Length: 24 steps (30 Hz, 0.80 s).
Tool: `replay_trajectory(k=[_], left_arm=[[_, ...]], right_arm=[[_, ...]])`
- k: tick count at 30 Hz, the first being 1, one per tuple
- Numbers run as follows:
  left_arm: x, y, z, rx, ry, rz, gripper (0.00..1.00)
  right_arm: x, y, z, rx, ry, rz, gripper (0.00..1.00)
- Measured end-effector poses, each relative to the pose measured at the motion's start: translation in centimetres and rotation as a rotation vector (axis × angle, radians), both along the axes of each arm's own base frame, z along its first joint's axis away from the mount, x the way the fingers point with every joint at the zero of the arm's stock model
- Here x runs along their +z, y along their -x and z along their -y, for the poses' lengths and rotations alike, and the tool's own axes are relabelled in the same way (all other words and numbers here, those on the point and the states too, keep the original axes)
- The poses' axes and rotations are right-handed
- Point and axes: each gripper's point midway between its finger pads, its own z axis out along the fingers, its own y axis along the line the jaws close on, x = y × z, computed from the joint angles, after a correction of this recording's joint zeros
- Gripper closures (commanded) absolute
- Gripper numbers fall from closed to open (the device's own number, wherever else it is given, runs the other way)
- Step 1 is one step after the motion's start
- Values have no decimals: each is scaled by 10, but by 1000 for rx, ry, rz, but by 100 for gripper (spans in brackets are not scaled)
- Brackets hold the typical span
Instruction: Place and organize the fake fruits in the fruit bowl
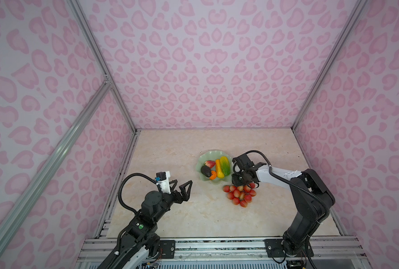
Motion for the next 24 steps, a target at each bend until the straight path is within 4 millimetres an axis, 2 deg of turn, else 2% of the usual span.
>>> replay_trajectory(k=[4,9,12,24], left_arm=[[2,0,-1,5,1,9,1],[4,1,-2,6,0,18,1],[4,1,-2,7,0,20,1],[6,0,-5,21,-2,28,1]], right_arm=[[-2,-5,-1,-12,2,19,99],[0,-6,-1,-16,-6,39,100],[6,-1,5,-35,-1,50,100],[89,7,17,-92,-113,252,100]])
